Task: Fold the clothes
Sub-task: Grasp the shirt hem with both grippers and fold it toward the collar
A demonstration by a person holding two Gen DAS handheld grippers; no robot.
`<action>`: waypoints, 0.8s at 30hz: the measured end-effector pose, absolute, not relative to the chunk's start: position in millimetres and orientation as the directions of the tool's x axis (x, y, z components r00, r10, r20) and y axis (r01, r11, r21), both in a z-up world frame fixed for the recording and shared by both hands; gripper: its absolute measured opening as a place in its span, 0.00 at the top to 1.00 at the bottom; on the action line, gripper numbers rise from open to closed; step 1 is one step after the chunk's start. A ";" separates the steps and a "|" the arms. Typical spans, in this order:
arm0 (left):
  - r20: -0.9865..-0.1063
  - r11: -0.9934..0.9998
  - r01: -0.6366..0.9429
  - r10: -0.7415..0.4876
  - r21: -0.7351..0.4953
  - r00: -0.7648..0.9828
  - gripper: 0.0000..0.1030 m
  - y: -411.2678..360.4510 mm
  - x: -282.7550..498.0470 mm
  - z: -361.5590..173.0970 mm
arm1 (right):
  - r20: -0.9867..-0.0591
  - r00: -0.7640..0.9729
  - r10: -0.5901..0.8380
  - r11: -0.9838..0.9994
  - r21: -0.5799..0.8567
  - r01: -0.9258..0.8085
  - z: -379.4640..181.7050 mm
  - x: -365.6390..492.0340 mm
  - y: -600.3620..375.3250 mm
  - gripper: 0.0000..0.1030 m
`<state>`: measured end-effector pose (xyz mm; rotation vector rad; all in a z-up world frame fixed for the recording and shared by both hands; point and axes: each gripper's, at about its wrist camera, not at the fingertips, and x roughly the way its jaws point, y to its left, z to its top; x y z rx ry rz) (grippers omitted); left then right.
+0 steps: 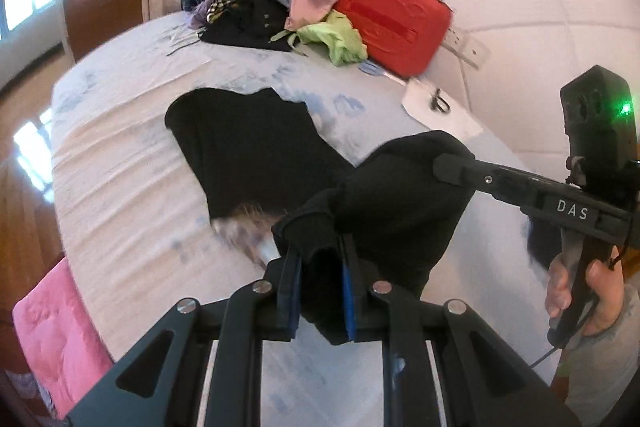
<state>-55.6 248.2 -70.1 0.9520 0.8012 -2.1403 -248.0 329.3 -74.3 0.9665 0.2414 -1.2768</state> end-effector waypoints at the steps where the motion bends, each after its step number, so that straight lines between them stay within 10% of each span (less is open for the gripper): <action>1: -0.795 -0.603 0.750 -0.300 -0.271 -0.528 0.84 224.8 -57.5 -73.0 | -0.650 0.316 -0.691 -0.036 0.468 0.883 -72.2 -248.3 313.3 0.86; 10: -0.840 -0.613 0.740 -0.222 -0.275 -0.495 0.80 66.3 -84.6 -125.2 | -0.735 0.275 -0.620 -0.221 0.499 0.838 -116.0 -288.4 140.8 0.86; 14: -0.832 -0.587 0.768 -0.271 -0.255 -0.484 0.00 21.7 -79.8 -133.7 | -0.756 0.275 -0.594 -0.269 0.508 0.818 -147.6 -300.5 83.8 0.82; 24: -0.835 -0.560 0.790 -0.289 -0.250 -0.469 0.00 43.9 -71.9 -148.2 | -0.715 0.264 -0.647 -0.229 0.513 0.827 -138.2 -310.8 75.6 0.63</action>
